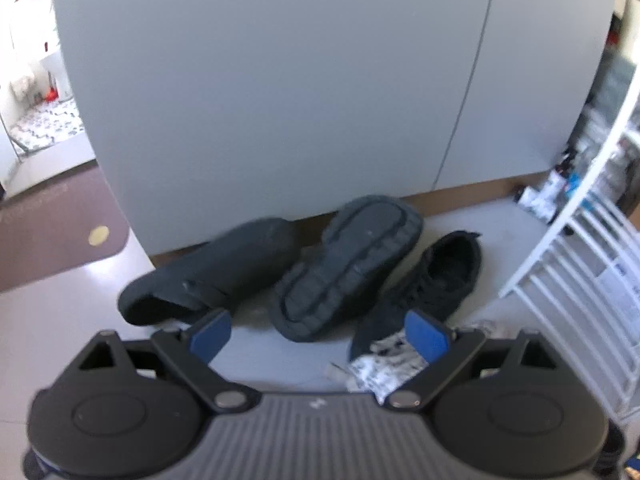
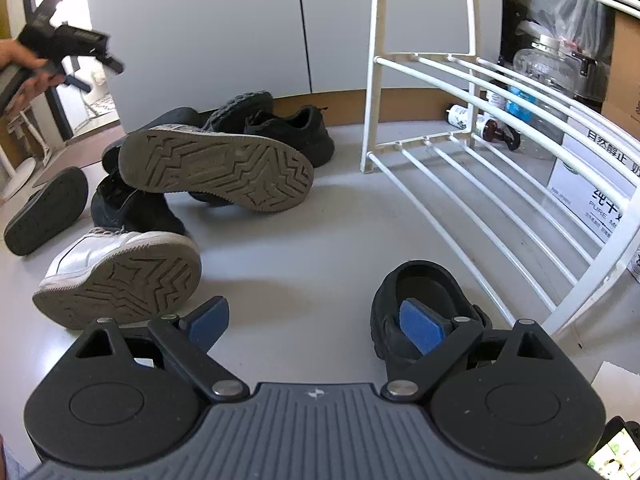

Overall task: Organize scattered shoes
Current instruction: 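Move the left tool toward the dark grey clog by the cabinet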

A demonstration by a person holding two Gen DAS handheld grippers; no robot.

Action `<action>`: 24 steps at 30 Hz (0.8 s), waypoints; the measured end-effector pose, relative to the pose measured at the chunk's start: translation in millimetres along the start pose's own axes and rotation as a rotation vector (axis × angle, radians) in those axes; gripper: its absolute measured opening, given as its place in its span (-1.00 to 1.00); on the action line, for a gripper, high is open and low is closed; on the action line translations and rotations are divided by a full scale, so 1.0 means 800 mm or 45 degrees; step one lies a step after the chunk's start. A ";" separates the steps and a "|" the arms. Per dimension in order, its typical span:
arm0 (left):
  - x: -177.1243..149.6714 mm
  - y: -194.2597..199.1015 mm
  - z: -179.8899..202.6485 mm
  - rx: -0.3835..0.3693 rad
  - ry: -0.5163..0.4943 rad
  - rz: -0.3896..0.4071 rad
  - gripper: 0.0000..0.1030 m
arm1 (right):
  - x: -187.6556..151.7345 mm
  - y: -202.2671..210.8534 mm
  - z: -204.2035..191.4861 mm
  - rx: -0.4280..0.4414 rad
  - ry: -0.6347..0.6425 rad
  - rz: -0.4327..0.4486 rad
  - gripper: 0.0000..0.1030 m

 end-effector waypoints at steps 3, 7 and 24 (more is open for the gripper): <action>0.010 -0.013 0.006 -0.042 -0.019 -0.012 0.85 | -0.002 0.000 0.001 0.015 0.013 -0.005 0.86; 0.021 -0.028 0.032 -0.058 -0.194 -0.002 0.82 | -0.004 0.001 -0.003 0.053 0.034 -0.011 0.86; 0.040 -0.120 0.040 -0.091 -0.222 0.076 0.99 | -0.003 0.008 0.007 0.097 0.039 0.025 0.86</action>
Point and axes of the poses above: each gripper's, at about its wrist camera, not at the fingertips, and y roughly against the way its jaws point, z to its right, x to its top, the point moved 4 cm from there along -y, roughly the way its jaws point, and after that the axes turned 5 degrees about z, right-handed, at the moved point
